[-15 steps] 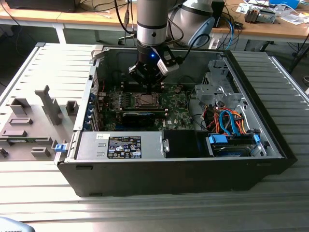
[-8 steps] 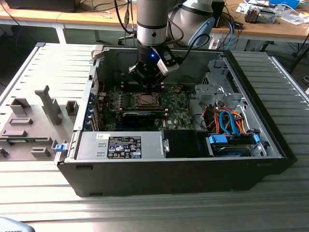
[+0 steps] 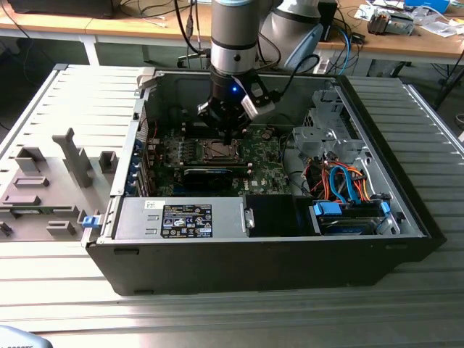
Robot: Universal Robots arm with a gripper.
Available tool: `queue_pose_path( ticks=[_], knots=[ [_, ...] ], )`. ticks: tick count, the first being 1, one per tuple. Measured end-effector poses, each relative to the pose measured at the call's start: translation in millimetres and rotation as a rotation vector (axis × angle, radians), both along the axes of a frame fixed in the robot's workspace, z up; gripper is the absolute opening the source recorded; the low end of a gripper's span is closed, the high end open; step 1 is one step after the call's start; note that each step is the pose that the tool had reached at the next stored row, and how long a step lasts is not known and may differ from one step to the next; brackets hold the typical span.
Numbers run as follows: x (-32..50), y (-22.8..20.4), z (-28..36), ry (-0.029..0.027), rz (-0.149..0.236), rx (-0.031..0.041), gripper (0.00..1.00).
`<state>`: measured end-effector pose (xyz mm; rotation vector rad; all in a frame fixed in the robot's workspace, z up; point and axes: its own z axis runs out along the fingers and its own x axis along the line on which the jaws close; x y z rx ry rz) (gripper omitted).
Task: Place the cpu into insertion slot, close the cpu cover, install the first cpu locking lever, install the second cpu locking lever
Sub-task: 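Install the second cpu locking lever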
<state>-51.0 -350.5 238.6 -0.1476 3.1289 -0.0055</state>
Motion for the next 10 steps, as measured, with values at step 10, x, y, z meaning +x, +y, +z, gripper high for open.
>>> queue_pose_path(
  ticks=[10],
  knots=[
    [-2.2,-42.1,-1.3,0.0000,0.000,0.1083,0.11]
  ],
)
